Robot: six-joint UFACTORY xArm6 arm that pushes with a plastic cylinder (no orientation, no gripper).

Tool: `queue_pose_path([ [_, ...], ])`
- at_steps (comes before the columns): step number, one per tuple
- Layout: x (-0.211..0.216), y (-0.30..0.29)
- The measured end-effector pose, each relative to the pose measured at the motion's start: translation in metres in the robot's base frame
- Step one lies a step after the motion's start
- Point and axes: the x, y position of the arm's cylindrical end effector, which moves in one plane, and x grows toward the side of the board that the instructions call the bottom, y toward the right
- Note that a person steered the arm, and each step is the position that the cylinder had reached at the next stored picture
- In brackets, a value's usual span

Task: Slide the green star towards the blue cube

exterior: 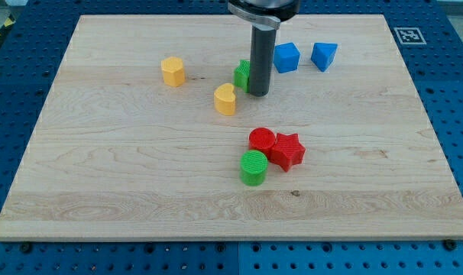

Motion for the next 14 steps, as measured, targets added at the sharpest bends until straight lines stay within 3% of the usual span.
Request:
queue_pose_path([
  [2,0.007,-0.03],
  [4,-0.016,-0.063],
  [14,-0.001,-0.027],
])
